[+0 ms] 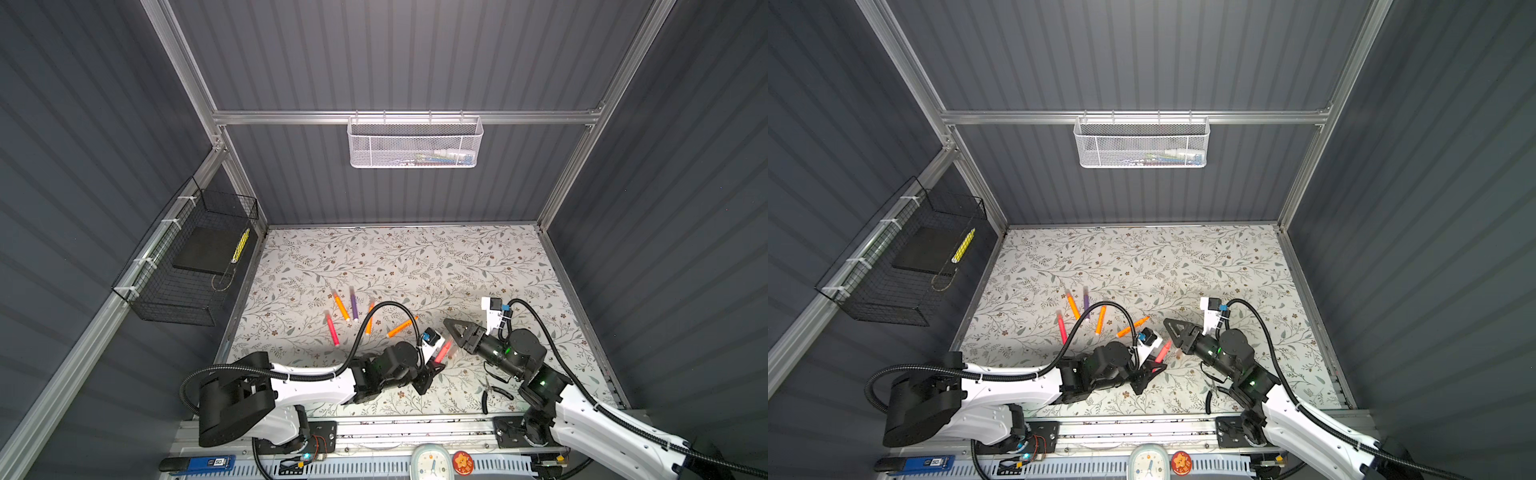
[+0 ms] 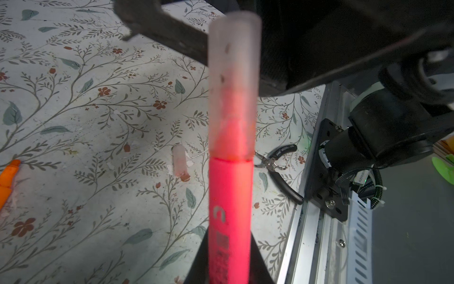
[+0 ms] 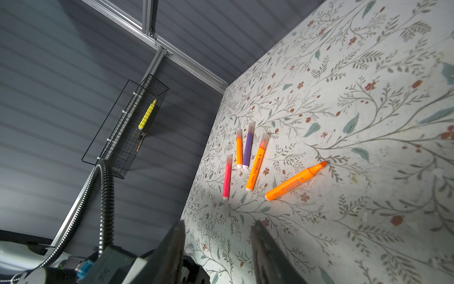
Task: Insert the pens into the pen caps
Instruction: 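Open the right gripper and draw it back from the capped pink marker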
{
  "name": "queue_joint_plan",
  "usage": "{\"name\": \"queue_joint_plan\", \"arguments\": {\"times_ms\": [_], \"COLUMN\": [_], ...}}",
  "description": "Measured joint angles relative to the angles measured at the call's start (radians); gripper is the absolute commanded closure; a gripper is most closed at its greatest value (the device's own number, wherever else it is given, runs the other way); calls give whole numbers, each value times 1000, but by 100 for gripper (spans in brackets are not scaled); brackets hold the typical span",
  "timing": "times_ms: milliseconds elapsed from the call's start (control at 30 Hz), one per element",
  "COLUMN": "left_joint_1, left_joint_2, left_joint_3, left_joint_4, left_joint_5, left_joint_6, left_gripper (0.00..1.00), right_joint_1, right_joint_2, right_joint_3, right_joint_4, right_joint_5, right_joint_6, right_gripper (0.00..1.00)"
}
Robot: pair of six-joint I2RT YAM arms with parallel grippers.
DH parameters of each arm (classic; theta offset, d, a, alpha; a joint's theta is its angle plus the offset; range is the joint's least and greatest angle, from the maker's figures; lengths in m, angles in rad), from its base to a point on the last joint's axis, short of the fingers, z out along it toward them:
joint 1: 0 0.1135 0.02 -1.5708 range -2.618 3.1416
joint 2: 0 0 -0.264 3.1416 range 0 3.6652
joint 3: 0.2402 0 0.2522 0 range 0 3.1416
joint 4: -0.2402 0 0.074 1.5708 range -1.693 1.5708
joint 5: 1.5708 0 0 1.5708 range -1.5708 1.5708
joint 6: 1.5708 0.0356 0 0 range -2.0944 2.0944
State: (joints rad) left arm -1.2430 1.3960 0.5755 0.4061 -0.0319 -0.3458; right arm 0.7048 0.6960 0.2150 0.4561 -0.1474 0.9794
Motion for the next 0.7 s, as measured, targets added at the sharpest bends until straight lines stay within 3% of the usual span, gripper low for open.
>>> {"name": "queue_joint_plan", "arguments": {"times_ms": [400, 700], "left_joint_1": [0, 0], "left_joint_2": [17, 40], "left_joint_3": [0, 3], "left_joint_4": [11, 11], "left_joint_5": [-25, -25], "left_joint_6": [0, 0], "left_gripper": [100, 100], "right_joint_1": [5, 23], "right_joint_2": [8, 8], "right_joint_3": [0, 2], "right_joint_4": [-13, -39], "right_joint_5": [-5, 3], "right_joint_6": [4, -16], "right_gripper": [60, 71]}}
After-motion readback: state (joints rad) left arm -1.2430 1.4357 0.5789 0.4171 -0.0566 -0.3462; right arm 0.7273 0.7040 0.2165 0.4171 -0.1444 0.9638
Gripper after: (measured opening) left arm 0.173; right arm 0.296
